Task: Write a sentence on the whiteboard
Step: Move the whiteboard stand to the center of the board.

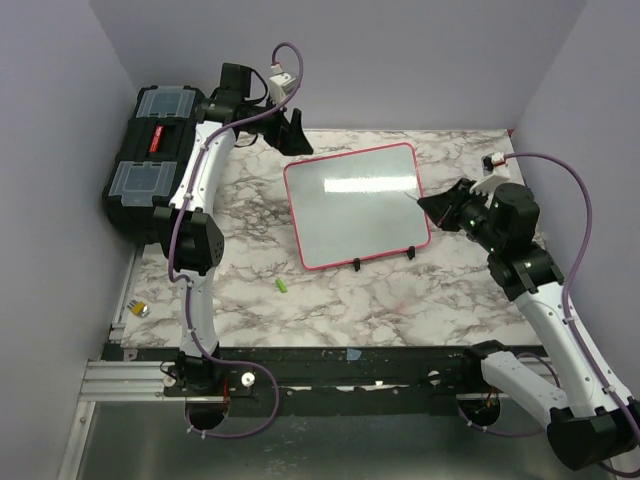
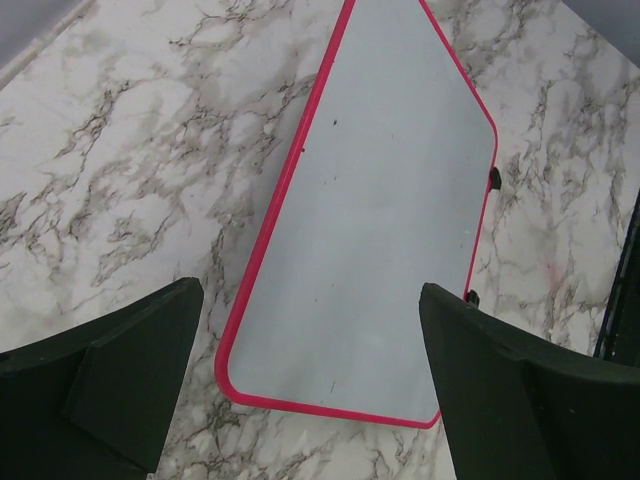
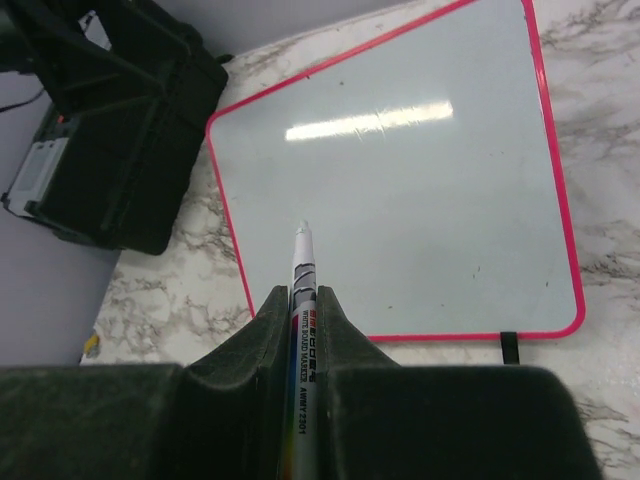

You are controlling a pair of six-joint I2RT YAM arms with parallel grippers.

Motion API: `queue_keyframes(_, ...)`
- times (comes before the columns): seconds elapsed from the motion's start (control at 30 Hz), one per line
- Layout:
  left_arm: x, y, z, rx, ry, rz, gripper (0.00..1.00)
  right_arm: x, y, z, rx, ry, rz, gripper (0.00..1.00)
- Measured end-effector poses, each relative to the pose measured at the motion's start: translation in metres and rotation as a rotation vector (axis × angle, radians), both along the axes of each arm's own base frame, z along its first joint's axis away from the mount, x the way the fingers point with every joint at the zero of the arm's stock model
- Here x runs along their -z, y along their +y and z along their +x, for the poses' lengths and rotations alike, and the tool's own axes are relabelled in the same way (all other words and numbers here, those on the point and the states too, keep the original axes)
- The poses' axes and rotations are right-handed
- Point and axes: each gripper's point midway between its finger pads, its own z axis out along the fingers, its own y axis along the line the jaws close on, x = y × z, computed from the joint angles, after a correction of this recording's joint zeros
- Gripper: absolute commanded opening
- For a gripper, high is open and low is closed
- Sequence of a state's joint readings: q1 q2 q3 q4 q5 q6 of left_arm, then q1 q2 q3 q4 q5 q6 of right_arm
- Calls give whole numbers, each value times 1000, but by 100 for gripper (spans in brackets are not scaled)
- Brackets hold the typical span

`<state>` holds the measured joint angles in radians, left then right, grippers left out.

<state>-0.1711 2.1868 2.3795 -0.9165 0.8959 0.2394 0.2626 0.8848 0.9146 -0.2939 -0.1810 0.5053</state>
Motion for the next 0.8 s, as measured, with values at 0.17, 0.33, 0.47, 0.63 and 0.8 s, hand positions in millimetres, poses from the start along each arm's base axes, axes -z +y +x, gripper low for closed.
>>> queue_keyframes(0.17, 6, -1, -2, 29, 31, -29, 92, -31, 5, -1, -27, -55, 32, 1)
queue_keyframes(0.33, 18, -3, 1, 40, 64, -44, 91, -30, 11, -4, -61, -42, 48, 1)
queue_keyframes(0.47, 38, -7, 11, 33, 107, -56, 90, -30, 16, -6, -86, -37, 59, 1)
queue_keyframes(0.63, 54, -10, 23, 11, 136, -73, 87, -31, 19, -9, -109, -34, 66, 1)
queue_keyframes(0.8, 53, -12, 28, 2, 137, -97, 84, -31, 21, -11, -123, -33, 69, 1)
